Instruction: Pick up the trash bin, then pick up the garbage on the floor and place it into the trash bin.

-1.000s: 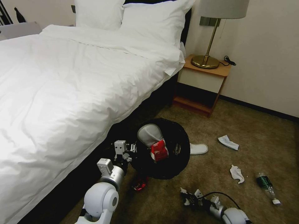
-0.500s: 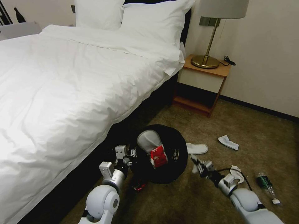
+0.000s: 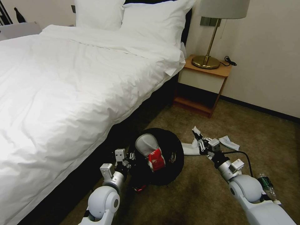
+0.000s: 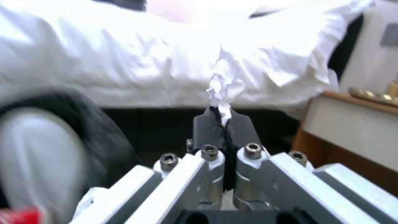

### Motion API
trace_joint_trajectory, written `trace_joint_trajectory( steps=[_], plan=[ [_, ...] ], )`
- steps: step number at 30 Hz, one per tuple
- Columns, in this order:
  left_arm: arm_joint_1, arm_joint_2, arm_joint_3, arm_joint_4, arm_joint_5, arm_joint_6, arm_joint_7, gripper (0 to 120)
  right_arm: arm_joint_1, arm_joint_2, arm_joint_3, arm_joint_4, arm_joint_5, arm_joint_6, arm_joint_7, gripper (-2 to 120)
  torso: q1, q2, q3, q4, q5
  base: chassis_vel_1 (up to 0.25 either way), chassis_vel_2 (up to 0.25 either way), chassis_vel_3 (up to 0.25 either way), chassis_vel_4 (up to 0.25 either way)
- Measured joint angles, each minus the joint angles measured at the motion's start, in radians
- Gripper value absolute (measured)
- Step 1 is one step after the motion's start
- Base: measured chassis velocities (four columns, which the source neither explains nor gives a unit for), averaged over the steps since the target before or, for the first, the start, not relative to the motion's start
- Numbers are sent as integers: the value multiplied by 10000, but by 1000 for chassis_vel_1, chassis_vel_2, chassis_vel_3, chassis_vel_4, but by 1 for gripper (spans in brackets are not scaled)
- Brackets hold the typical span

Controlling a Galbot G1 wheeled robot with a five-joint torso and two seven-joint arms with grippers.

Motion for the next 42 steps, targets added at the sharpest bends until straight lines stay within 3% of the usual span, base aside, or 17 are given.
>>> trace_joint_trajectory(
  steps=[8, 13, 22, 42],
  plan=[
    [41, -26, 192, 22, -88, 227, -104, 0, -473, -88, -589, 1274, -622, -199, 387, 0, 0, 0, 0, 0, 0, 0, 0, 0, 0],
    [115, 56, 411, -37, -625, 800, -255, 0, -745, -304, -1177, 2041, -1477, -418, 665, 0, 0, 0, 0, -1, 1, 0, 0, 0, 0],
    [109, 64, 870, -52, -1011, 1646, -503, 0, -845, -343, -1789, 2521, -1914, -589, 612, 0, 0, 1, -1, -1, 1, 0, 0, 0, 0],
    [89, -186, 1197, 176, -732, 1722, -580, 0, -916, -39, -2336, 2296, -2243, -646, 317, 0, 0, 1, -1, 0, 1, 0, 0, 0, 0]
  ],
)
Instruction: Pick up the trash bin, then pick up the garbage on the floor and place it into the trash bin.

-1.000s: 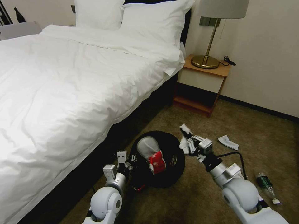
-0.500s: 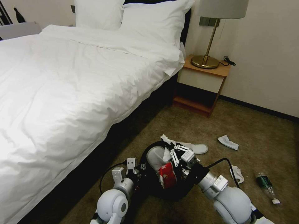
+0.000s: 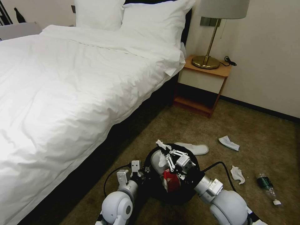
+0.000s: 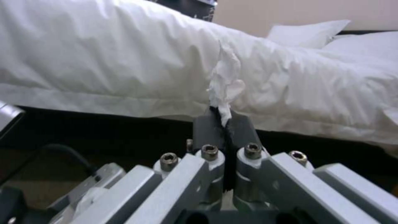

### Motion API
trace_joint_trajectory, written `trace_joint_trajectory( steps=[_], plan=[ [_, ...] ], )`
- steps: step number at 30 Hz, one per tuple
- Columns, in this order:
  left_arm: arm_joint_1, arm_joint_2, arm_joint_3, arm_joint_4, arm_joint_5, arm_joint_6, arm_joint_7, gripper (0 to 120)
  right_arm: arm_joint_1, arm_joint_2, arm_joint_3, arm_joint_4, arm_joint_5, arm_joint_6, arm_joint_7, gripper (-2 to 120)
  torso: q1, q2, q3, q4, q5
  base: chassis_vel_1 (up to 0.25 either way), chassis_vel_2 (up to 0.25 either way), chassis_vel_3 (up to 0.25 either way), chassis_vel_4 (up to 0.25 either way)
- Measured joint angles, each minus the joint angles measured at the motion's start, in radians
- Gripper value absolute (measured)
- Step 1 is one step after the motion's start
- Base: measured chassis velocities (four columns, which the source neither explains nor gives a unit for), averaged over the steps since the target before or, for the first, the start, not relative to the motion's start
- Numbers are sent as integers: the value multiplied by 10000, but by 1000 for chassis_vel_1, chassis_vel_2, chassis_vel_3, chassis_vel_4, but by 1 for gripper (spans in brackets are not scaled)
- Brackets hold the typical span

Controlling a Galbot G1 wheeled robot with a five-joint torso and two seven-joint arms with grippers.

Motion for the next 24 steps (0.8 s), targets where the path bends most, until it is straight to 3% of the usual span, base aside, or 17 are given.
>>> trace_joint_trajectory(
  steps=[16, 24],
  plan=[
    [90, -1, -238, -450, 34, -23, -29, 0, -293, 186, 184, -602, -198, 345, -241, 2, 0, 0, 0, 0, 0, 0, 0, 0, 0],
    [106, -70, -399, -650, -29, -67, -32, 0, -261, 217, 360, -609, -117, 300, -239, 35, 0, 0, 0, 0, 0, 0, 0, 0, 0]
  ],
)
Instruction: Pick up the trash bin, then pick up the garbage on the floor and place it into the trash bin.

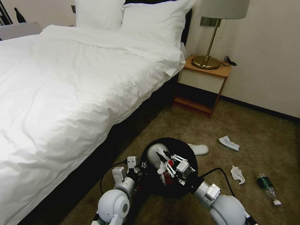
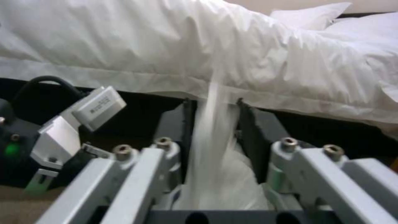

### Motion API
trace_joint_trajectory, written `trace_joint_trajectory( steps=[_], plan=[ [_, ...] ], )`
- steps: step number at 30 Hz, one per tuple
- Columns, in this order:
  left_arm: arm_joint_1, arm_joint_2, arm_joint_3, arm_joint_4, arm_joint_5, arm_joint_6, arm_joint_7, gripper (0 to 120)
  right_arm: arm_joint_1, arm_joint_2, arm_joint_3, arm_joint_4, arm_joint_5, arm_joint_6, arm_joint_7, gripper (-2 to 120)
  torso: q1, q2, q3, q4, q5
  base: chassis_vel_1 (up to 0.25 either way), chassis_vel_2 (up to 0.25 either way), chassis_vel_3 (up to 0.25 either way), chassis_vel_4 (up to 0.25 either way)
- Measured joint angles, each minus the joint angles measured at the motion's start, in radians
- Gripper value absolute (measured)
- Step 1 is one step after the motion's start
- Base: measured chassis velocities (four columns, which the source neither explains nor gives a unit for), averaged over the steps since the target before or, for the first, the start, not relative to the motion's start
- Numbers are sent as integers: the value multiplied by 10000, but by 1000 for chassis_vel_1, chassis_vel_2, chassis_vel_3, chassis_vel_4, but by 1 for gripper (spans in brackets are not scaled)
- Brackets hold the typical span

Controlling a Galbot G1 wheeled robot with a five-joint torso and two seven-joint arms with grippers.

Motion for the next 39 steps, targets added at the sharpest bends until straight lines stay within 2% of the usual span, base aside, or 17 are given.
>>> trace_joint_trajectory(
  steps=[1, 2, 3, 5, 9, 11, 15, 16, 17, 18, 29, 39],
  plan=[
    [0, 0, 0, 0, 0, 0, 0, 0, 0, 0, 0, 0, 0, 0, 0, 35, 0, 0, 0, 0, 0, 0, 0, 0, 0],
    [0, 0, -32, -14, -11, -5, 0, 0, 13, 2, 27, 5, 21, -7, 2, 44, 0, 0, 0, 0, 0, 0, 0, 0, 0],
    [0, 0, -32, -14, -11, -5, 0, 0, 13, 2, 27, 5, 21, -7, 2, 44, 0, 0, 0, 0, 0, 0, 0, 0, 0],
    [-2, 0, -50, -6, -21, -19, -2, 0, 25, 11, 66, 6, 29, -12, -42, 56, 0, 0, 0, 0, 0, 0, 0, 0, 0],
    [-20, 0, -64, 80, -27, -49, -2, 0, 22, 21, 78, 6, 27, -12, -70, 65, 0, 0, 0, 0, 0, 0, 0, 0, 0],
    [-12, 8, -71, 111, -21, -73, -3, 0, 21, 25, 96, 6, 35, -9, -75, 77, 0, 0, 0, 1, 0, 0, 0, 0, 0],
    [-26, 6, -63, 138, -20, -73, -1, 0, 23, 13, 116, 2, 39, 1, -77, 85, 0, 0, 0, 0, 0, 0, 0, 0, 0],
    [-41, -3, -64, 150, -19, -73, -1, 0, 33, 4, 136, -1, 54, 5, -77, 93, 0, 0, 0, 0, 0, 0, 0, 0, 0],
    [-41, -3, -64, 150, -19, -73, -1, 0, 33, 4, 136, -1, 54, 5, -77, 93, 0, 0, 0, 0, 0, 0, 0, 0, 0],
    [-40, -7, -60, 161, -16, -76, -1, 0, 50, -4, 149, -1, 75, 6, -77, 98, 0, 0, 0, 0, 0, 0, 0, 0, 0],
    [-6, -6, -50, 189, -6, -99, -38, 0, 258, -76, 264, 55, 231, -22, -27, 100, 0, 0, 0, 0, 0, 0, 0, 0, 0],
    [93, 167, -73, 166, -101, 4, -309, 0, 804, -519, 951, 763, 916, -503, 694, 100, 0, 0, 0, 1, 1, 0, 0, 0, 0]
  ],
)
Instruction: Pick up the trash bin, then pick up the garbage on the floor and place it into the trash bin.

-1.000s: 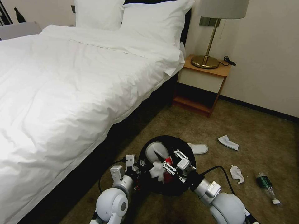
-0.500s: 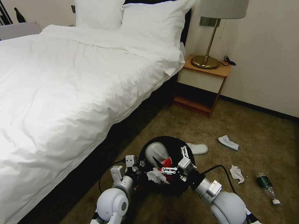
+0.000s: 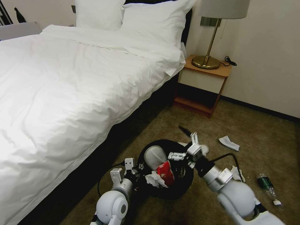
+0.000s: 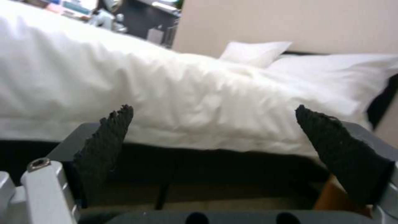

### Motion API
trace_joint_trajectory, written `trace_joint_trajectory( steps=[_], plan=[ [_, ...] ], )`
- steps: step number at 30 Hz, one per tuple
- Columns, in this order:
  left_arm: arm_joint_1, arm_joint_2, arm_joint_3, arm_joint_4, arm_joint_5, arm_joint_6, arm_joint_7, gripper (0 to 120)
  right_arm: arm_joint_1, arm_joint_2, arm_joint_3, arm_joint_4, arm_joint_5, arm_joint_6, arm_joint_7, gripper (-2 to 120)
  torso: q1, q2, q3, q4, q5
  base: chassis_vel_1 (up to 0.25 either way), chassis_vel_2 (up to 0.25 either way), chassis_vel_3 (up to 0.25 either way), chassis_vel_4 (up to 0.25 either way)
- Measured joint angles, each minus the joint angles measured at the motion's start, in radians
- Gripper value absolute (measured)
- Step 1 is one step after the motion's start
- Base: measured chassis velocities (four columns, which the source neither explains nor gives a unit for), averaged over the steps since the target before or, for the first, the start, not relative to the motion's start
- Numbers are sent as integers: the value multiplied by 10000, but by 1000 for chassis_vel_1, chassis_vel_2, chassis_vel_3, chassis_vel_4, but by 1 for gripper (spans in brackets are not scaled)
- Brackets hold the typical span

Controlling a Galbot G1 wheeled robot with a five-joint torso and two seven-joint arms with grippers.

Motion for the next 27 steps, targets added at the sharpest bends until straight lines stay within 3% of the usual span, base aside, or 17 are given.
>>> trace_joint_trajectory(
  steps=[8, 13, 16, 19, 20, 22, 23, 27],
  plan=[
    [19, 321, -188, -75, -83, -246, 24, 0, -553, -384, 1337, 994, 409, -322, 542, 100, 0, 0, 0, 0, 0, 0, 0, 0, 0],
    [-81, 497, -179, -178, -201, -386, 77, 0, -1178, 96, 2615, 1147, 443, -329, 1058, 100, 0, 0, 0, -1, -1, 0, 0, 0, 0],
    [-170, 621, -178, -226, -281, -450, 103, 0, -1464, 693, 3055, 1026, 380, -307, 1335, 100, 0, 0, 0, -1, -2, 0, 0, 0, 0],
    [-279, 799, -203, -337, -554, -539, 117, 0, -1795, 1924, 3328, 608, 73, -191, 1654, 100, 0, 0, 0, -2, 0, 0, 0, 0, 0],
    [-279, 799, -203, -337, -554, -539, 117, 0, -1795, 1924, 3328, 608, 73, -191, 1654, 100, 0, 0, 0, -2, 0, 0, 0, 0, 0],
    [-308, 862, -223, -358, -654, -669, 220, 0, -1934, 2656, 3358, 194, -237, -101, 1814, 100, 0, 0, -1, -1, -3, 0, 0, 0, 0],
    [-308, 901, -215, -340, -698, -923, 556, 0, -2014, 3447, 3235, -629, -666, 42, 1995, 100, -1, 0, 0, -2, -3, 0, 0, 0, 0],
    [-322, 959, -188, -331, -708, -1012, 839, 0, -1917, 3930, 3035, -1607, -1122, 201, 2145, 100, 0, 0, 0, -1, -1, 0, 0, 0, 0]
  ],
)
